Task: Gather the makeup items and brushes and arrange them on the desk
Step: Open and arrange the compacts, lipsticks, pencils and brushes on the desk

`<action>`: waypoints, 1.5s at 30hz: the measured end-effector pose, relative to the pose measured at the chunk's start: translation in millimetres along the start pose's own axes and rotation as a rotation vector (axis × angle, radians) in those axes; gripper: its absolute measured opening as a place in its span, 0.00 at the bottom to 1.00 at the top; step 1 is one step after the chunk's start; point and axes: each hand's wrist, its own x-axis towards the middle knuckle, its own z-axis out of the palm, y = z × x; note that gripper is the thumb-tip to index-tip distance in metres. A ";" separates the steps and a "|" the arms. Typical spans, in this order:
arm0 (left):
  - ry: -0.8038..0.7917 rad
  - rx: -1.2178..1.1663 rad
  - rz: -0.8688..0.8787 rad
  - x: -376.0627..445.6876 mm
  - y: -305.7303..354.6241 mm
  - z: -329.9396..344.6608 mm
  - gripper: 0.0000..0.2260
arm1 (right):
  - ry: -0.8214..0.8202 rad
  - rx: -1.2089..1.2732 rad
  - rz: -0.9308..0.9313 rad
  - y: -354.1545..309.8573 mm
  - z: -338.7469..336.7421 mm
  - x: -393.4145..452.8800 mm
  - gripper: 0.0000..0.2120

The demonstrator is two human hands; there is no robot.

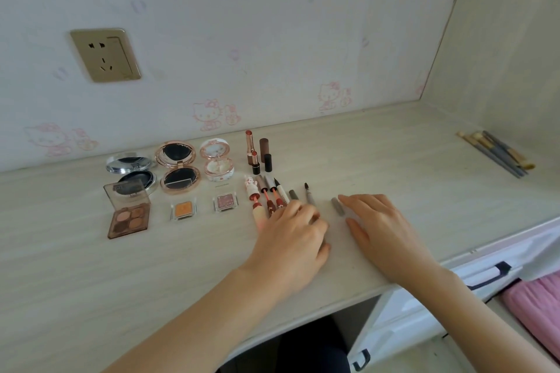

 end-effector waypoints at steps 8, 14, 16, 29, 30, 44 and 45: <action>0.058 0.050 -0.013 2.8 0.6 3.1 0.14 | 0.022 0.012 -0.053 -4.4 7.5 13.2 0.13; 0.092 0.131 -0.092 9.1 -1.3 3.7 0.10 | 0.035 0.050 -0.098 -15.4 15.4 32.2 0.11; 0.099 0.141 -0.101 11.4 -2.5 3.4 0.09 | 0.009 0.049 -0.102 -18.4 19.8 39.8 0.11; 0.060 0.117 -0.123 12.3 -8.2 5.3 0.14 | 0.025 0.120 -0.109 -20.3 22.1 46.9 0.12; 0.058 0.108 -0.125 12.1 -9.0 5.6 0.15 | 0.028 0.118 -0.106 -19.0 21.5 46.1 0.13; 0.108 -0.046 -0.015 42.0 3.3 11.7 0.13 | 0.044 -0.039 -0.041 34.6 -13.3 15.5 0.15; 0.101 -0.056 0.009 50.2 6.3 14.0 0.13 | 0.050 -0.060 -0.026 42.9 -18.0 12.3 0.16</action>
